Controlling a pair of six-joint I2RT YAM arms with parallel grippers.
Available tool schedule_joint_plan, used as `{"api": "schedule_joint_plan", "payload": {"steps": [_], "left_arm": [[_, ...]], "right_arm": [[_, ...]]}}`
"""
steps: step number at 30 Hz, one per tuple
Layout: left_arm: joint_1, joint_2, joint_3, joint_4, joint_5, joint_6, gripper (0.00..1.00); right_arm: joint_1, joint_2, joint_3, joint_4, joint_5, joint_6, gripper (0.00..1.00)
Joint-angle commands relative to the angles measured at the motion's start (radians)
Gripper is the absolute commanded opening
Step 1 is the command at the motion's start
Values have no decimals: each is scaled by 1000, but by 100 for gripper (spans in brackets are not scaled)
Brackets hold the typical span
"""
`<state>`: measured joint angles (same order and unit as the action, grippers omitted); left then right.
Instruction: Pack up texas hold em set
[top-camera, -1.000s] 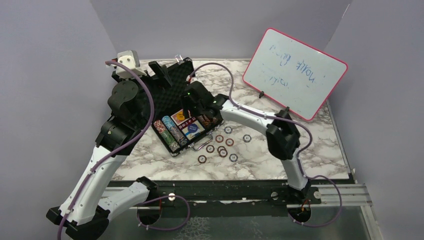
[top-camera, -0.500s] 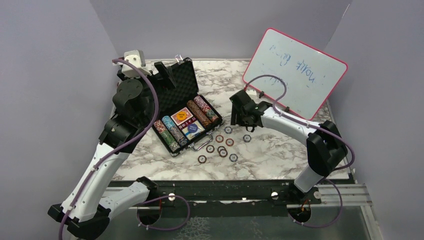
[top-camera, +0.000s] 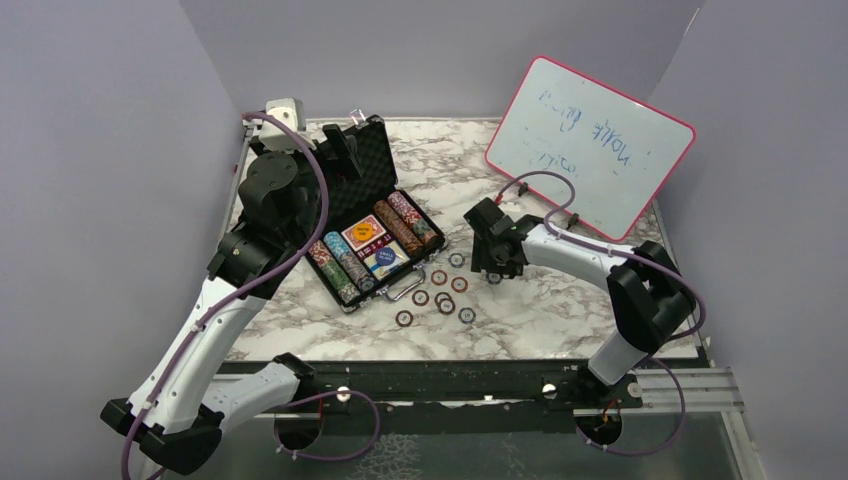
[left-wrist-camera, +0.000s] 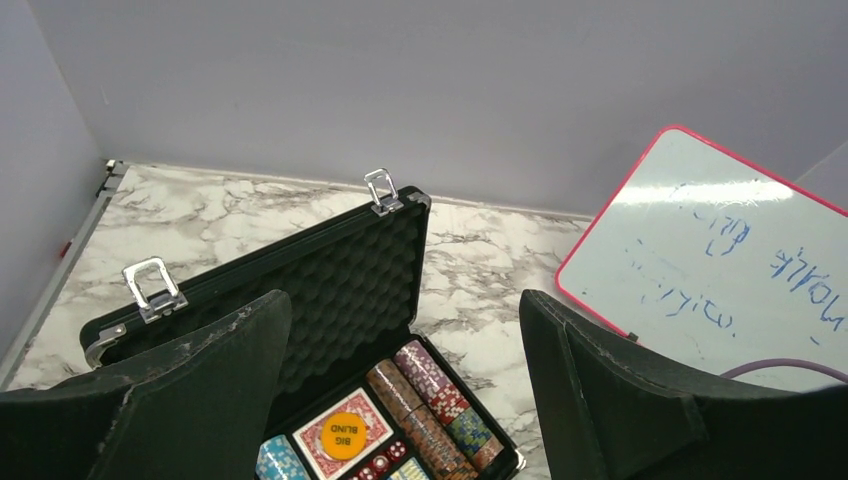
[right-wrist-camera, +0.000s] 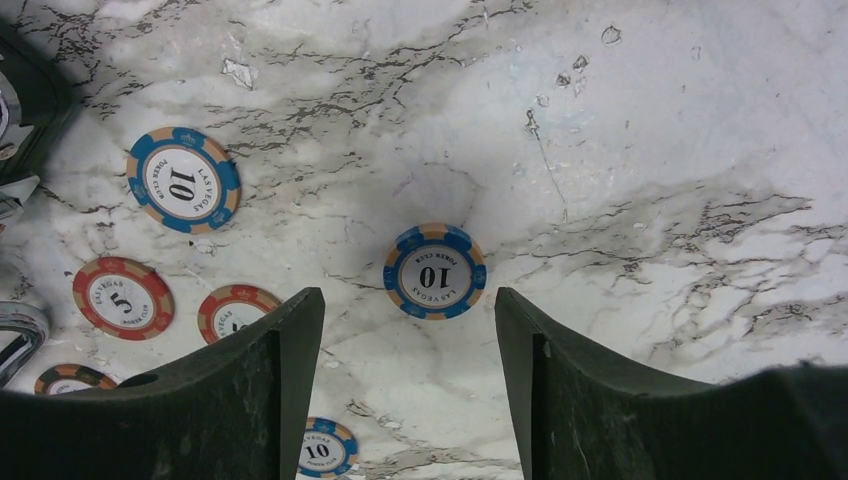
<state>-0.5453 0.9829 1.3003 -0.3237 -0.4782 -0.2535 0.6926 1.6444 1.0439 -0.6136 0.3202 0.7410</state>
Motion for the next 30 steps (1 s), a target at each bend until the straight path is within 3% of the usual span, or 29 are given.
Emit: {"api": "schedule_joint_plan", "payload": {"steps": [1, 12, 18, 30], "left_arm": [[2, -13, -6, 12, 22, -15, 87], [2, -14, -7, 3, 20, -19, 87], [2, -13, -16, 2, 19, -21, 87], [2, -4, -69, -7, 26, -44, 87]], "right_arm": [[-4, 34, -5, 20, -13, 14, 66], [-11, 87, -24, 58, -21, 3, 59], [-15, 90, -45, 97, -67, -20, 45], [-15, 42, 1, 11, 37, -24, 59]]}}
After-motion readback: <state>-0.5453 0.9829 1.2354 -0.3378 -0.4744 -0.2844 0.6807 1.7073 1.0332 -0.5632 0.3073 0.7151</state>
